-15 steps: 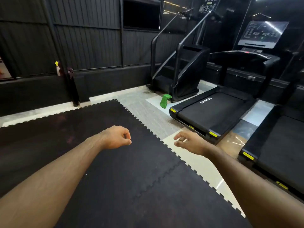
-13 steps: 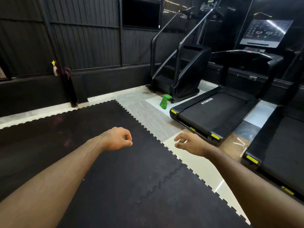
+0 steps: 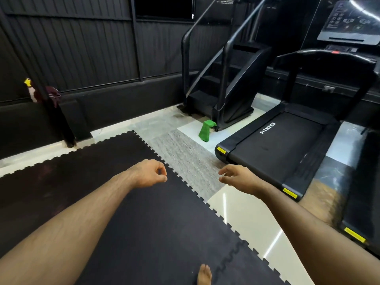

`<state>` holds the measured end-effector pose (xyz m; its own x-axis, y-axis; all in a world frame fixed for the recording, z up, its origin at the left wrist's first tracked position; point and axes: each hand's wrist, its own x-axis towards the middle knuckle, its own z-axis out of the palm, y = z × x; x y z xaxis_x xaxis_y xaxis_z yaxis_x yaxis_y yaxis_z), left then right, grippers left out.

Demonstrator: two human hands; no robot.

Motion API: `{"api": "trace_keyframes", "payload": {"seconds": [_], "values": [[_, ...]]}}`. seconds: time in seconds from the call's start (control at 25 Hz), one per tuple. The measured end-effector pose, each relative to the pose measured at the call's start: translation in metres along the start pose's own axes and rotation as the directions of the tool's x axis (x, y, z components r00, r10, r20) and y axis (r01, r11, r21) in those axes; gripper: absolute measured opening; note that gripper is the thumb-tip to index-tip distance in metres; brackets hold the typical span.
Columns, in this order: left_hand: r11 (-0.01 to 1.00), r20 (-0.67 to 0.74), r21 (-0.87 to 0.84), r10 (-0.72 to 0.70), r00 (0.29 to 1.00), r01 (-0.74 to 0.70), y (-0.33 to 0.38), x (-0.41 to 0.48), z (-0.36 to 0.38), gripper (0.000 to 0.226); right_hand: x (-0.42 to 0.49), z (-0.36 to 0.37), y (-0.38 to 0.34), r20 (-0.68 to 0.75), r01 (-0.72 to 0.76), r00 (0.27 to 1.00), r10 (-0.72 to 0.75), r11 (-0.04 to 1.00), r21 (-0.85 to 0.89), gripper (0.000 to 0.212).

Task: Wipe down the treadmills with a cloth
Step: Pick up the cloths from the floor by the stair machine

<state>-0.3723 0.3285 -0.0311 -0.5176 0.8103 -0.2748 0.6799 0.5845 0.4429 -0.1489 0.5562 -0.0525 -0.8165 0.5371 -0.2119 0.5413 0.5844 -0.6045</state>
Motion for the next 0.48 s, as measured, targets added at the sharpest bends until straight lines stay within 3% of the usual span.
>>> {"api": "trace_keyframes", "payload": {"seconds": [0.48], "values": [[0.998, 0.067, -0.055, 0.001, 0.998, 0.003, 0.004, 0.483, -0.131, 0.007, 0.468, -0.141, 0.080, -0.003, -0.071, 0.997, 0.072, 0.992, 0.103, 0.022]]}}
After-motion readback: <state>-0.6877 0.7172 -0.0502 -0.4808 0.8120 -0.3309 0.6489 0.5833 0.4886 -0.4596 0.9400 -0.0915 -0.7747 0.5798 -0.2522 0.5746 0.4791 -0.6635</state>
